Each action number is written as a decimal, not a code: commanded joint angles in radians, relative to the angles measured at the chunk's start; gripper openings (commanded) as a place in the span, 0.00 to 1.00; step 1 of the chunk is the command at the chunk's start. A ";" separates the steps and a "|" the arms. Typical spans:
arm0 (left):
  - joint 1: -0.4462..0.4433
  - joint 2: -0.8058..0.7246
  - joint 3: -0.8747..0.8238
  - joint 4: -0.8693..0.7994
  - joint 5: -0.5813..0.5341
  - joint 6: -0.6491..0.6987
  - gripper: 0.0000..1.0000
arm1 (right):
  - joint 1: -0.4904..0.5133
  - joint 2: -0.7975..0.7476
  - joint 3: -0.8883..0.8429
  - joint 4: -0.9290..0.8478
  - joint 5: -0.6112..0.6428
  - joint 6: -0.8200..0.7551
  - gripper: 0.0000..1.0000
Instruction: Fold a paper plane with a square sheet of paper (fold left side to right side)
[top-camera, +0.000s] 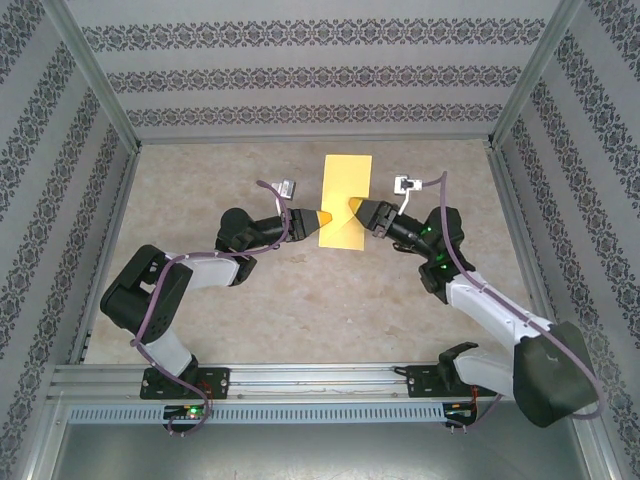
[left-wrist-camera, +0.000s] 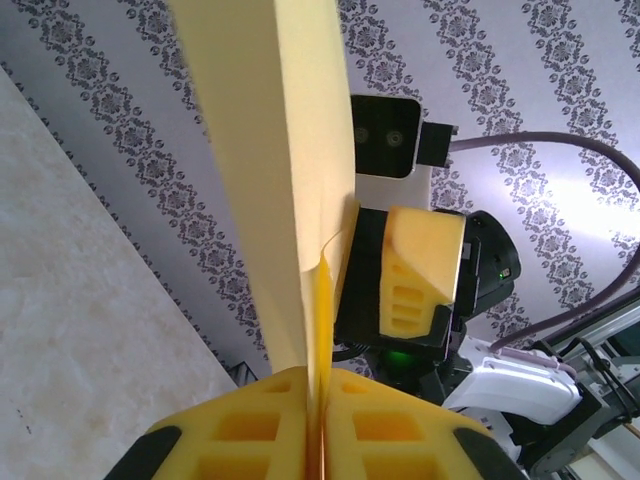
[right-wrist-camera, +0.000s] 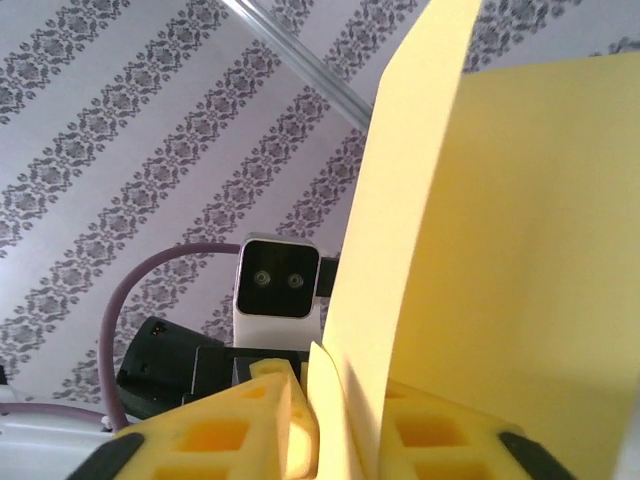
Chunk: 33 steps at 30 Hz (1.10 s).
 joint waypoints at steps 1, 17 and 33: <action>-0.007 -0.024 0.022 -0.030 0.014 0.048 0.07 | -0.014 -0.060 -0.017 -0.080 0.037 -0.074 0.29; -0.006 -0.287 0.137 -1.035 -0.130 0.565 0.00 | -0.100 -0.360 -0.022 -0.768 0.406 -0.371 0.59; -0.263 -0.373 0.462 -2.147 -1.243 0.891 0.00 | -0.185 -0.204 0.024 -1.042 0.519 -0.398 0.82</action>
